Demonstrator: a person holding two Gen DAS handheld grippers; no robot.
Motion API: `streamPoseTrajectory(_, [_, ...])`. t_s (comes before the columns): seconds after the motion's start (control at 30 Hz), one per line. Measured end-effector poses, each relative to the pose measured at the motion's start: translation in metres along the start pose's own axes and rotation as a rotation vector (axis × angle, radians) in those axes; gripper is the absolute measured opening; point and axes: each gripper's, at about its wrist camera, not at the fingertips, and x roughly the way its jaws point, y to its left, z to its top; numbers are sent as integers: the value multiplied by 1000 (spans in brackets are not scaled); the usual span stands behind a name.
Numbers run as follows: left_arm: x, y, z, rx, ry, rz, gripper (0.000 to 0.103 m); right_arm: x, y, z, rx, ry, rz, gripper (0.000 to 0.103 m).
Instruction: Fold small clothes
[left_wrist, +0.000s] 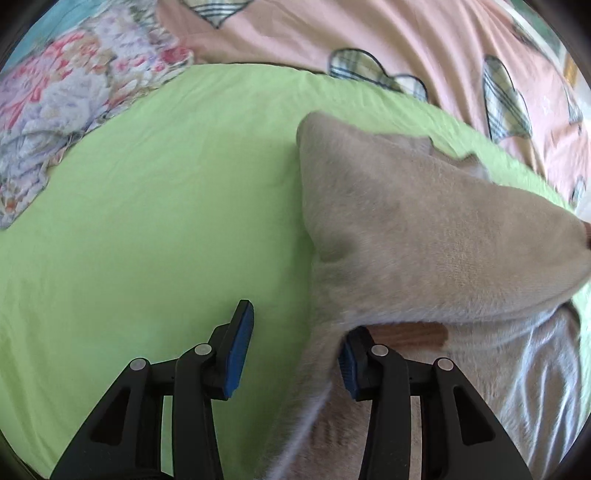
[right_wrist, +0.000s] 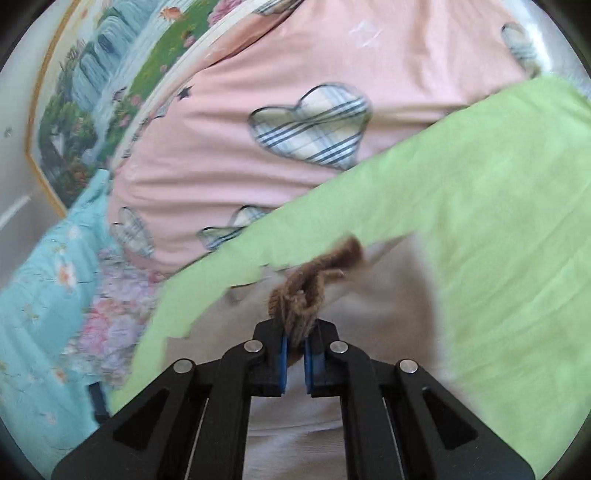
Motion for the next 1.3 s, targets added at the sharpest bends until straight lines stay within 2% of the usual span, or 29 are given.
streamPoseTrajectory(0.03, [-1,-7,-1,23,-6,18,41,8,-15,-4,18,36,-43,8])
streamPoseTrajectory(0.1, [-2,-11,0,28,-10,33,37,23,-34,-11,59,103,-58,8])
streamPoseTrajectory(0.23, [0,10,0,-93,18,-27,37,32,-32,-24,8,133,-71,8])
streamPoseTrajectory(0.3, [-2,11,-1,-68,40,-65,37,34,-34,-28,-1,144,-84,8])
streamPoseTrajectory(0.37, [-9,11,-3,-40,60,-151,38,35,-36,-30,-8,155,-95,8])
streamPoseTrajectory(0.43, [-16,22,3,-68,69,-268,43,34,-39,-33,-14,161,-98,8])
streamPoseTrajectory(0.5, [-17,34,14,-104,70,-339,62,32,-40,-34,-20,162,-93,8])
streamPoseTrajectory(0.53, [-13,37,22,-115,79,-363,65,32,-39,-35,-24,162,-93,8])
streamPoseTrajectory(0.6, [0,34,37,-110,101,-393,66,34,-38,-35,-30,164,-95,8])
streamPoseTrajectory(0.73, [23,21,52,-75,217,-522,66,34,-41,-36,-19,165,-88,8])
streamPoseTrajectory(0.77, [20,19,51,-47,219,-520,66,32,-42,-36,-13,161,-84,8])
streamPoseTrajectory(0.83, [14,24,44,-22,200,-466,66,30,-44,-37,-7,157,-79,8])
streamPoseTrajectory(0.97, [4,50,34,-68,191,-522,67,30,-42,-38,-16,157,-78,8])
streamPoseTrajectory(1.07, [11,58,52,-114,162,-488,70,31,-38,-40,-33,159,-87,8])
streamPoseTrajectory(1.17, [38,53,74,-129,178,-475,75,31,-38,-39,-38,156,-90,8])
streamPoseTrajectory(1.23, [66,44,89,-134,209,-448,75,31,-38,-38,-32,155,-89,8])
streamPoseTrajectory(1.3, [73,37,97,-123,180,-445,74,31,-36,-38,-37,155,-91,8])
